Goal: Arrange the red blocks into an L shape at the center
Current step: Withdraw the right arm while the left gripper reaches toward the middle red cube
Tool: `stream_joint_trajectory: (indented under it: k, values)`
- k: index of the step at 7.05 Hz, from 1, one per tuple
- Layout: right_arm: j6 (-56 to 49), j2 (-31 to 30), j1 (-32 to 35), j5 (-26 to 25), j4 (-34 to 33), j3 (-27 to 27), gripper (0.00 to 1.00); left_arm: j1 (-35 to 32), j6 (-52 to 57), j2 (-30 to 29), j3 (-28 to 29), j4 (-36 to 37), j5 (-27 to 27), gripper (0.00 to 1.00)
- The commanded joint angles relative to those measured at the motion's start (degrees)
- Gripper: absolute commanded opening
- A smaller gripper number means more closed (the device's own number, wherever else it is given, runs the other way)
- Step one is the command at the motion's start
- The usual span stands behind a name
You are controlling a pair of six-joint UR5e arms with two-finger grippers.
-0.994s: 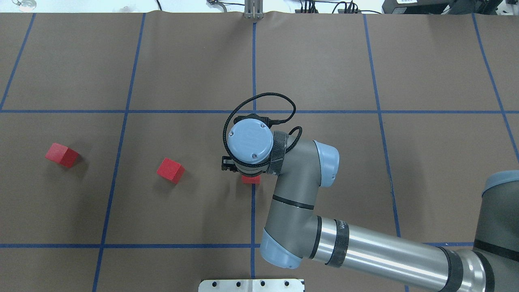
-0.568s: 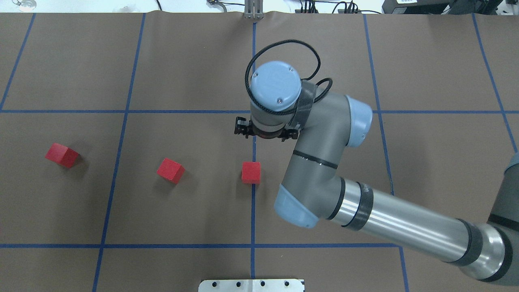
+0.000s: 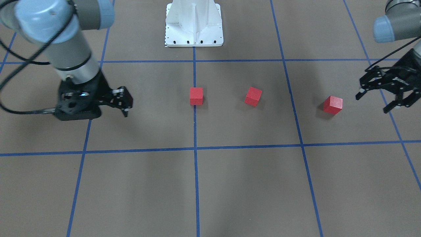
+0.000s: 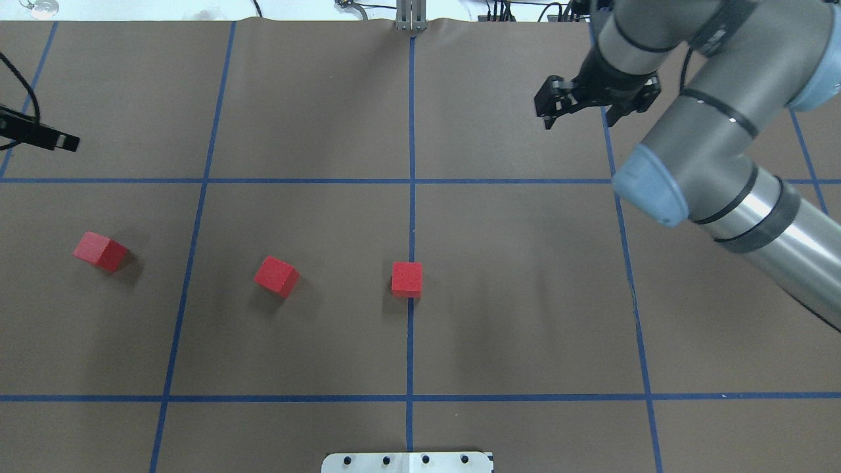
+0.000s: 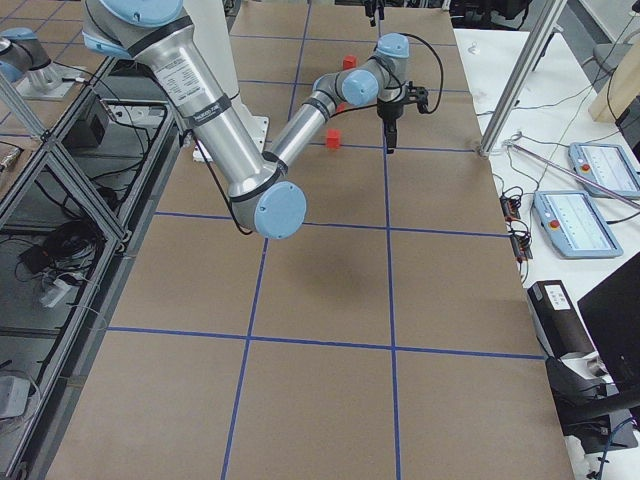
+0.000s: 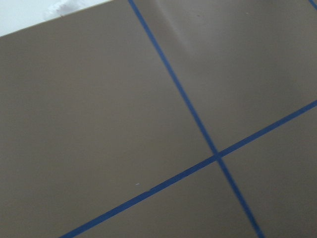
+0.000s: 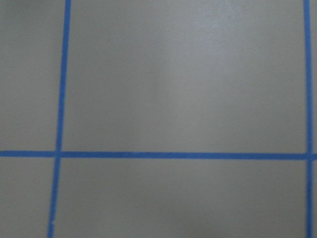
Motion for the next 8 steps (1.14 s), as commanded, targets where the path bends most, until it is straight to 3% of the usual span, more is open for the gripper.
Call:
stream_joint_trajectory:
  k: [1, 2, 4, 6, 8]
  values:
    - [-19.88, -9.42, 11.69, 4.50, 0.08, 0.07, 0.99, 12.78, -10.54, -5.16, -0.60, -1.92, 7.23, 1.00]
    - [-28.40, -13.82, 16.08, 5.11, 0.08, -0.28, 0.99, 18.05, -13.02, -6.41, -0.43, -1.40, 10.32, 1.00]
    - [-43.96, -21.64, 24.35, 7.05, 0.17, -2.47, 0.99, 24.04, -14.45, -11.50, -0.69, 8.74, 15.60, 1.00]
    - [-46.76, -28.16, 28.07, 6.79, 0.34, -2.22, 0.99, 29.85, -17.07, -11.87, -0.43, 10.20, 19.83, 1.00]
    - [-45.98, -29.06, 28.08, 6.79, 2.71, -2.48, 0.99, 33.21, -17.44, -11.96, -0.43, 13.34, 23.97, 0.99]
